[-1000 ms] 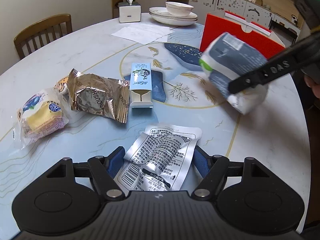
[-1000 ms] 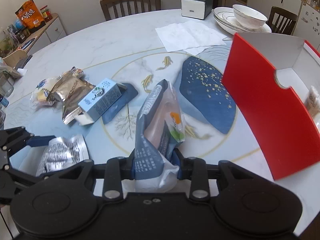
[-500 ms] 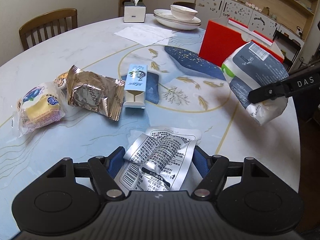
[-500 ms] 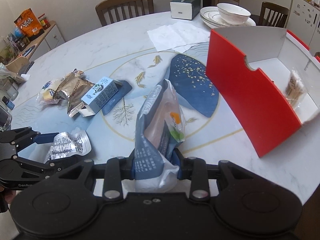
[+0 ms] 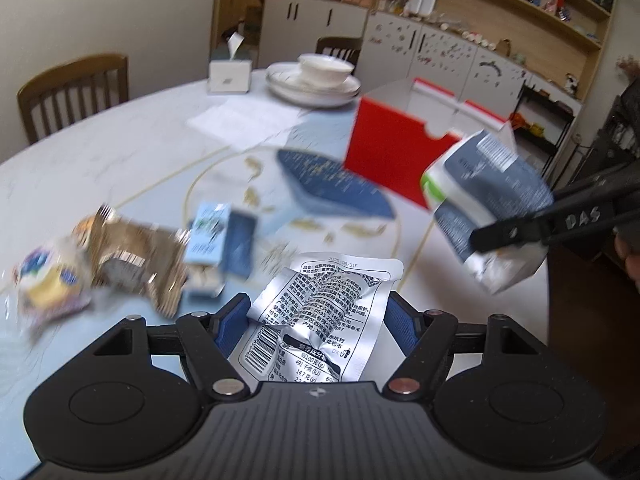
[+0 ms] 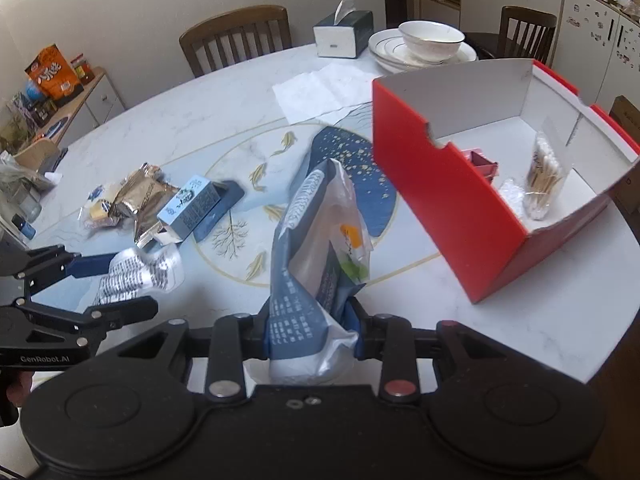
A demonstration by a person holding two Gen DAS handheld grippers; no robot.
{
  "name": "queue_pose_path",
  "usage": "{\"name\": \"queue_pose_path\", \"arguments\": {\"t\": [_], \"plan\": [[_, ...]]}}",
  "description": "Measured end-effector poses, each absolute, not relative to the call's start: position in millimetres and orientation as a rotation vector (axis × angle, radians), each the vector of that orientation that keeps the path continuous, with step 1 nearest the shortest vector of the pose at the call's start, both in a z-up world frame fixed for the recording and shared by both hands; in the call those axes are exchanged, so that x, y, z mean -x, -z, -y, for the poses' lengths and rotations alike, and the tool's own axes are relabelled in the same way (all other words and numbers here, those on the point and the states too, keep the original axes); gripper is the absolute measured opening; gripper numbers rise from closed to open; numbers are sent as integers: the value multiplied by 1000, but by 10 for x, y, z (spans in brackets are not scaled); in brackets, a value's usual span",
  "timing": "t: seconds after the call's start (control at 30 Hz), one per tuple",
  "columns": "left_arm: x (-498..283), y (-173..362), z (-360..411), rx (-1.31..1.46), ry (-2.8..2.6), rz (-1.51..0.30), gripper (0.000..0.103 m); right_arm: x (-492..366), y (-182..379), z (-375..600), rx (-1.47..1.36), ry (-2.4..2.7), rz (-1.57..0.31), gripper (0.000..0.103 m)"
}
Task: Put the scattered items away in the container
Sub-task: 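Carry the wipes pack and blister pack with both grippers over the box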
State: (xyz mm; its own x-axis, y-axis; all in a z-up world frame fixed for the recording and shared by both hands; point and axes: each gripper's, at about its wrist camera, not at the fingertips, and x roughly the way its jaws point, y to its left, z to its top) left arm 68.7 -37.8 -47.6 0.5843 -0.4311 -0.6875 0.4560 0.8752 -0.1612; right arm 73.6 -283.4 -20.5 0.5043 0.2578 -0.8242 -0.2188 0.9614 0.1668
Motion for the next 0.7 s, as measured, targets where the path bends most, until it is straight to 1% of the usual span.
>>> {"name": "queue_pose_path", "arguments": {"t": [0.43, 0.7], "plan": [[-871, 48, 1040, -49, 623, -686, 72, -718, -73, 3350, -96, -239, -930, 33], [-1053, -172, 1537, -95, 673, -613, 72, -877, -226, 3795, -88, -172, -873, 33]]}}
